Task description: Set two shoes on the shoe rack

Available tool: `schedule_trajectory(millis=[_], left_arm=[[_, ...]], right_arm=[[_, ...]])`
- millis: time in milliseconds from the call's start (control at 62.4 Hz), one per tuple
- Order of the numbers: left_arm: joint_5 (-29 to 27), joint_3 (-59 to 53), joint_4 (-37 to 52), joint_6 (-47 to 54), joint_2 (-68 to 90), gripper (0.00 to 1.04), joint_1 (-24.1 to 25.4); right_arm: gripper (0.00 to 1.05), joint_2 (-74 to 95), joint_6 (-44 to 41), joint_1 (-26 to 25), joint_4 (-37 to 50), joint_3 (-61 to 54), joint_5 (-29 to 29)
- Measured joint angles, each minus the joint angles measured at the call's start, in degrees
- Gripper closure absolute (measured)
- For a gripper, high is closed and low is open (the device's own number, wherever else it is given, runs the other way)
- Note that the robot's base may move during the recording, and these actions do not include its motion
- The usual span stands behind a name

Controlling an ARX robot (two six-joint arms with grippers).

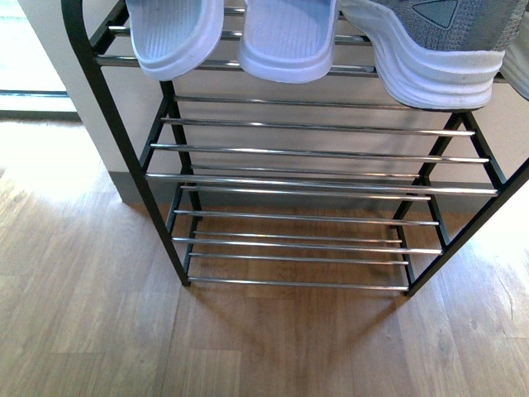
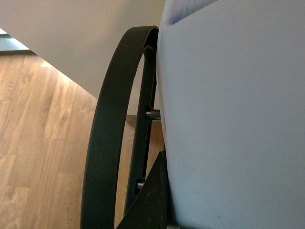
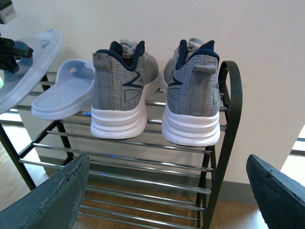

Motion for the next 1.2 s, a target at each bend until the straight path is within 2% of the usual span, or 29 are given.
schedule_trajectory(millis=[208,241,417,481,722,898,962,1074,1203], left_arm=[[-2.08,4.2,-2.49,1.18,4.04,1.03,-0.33],[-2.45,4.72,-2.78,1.38,4.5,1.01,-0.42],[-1.66,5.07,-0.61,2.6,3.98,0.59,-1.42],[-0.94,4.15,0.61,2.56,2.58,0.51,-1.68],[2.08,-6.58,9.64,2.23,-10.67,0.08,-3.08],[2.89,-24.52,19.58,1.42,-28.89,0.09,-3.04],[2.51,-34.21,22.75,1.68,-39.8,0.09,-2.34],[2.19,-43.34,23.1,1.88,-51.17,0.09,-0.63],[3.32,-53.62,20.35,1.36,-64.52,0.09,4.11]], right_arm=[[0.09,0.0,0.0,0.0,0.0,0.0,0.0],[0.09,0.0,0.0,0.0,0.0,0.0,-0.02],[0.09,0.0,0.0,0.0,0.0,0.0,0.0],[0.09,0.0,0.0,0.0,0.0,0.0,0.0],[0.09,0.0,0.0,0.0,0.0,0.0,-0.02],[0.09,0.0,0.0,0.0,0.0,0.0,0.0],[0.09,0.0,0.0,0.0,0.0,0.0,0.0],[0.09,0.0,0.0,0.0,0.0,0.0,0.0],[0.09,0.0,0.0,0.0,0.0,0.0,0.0]])
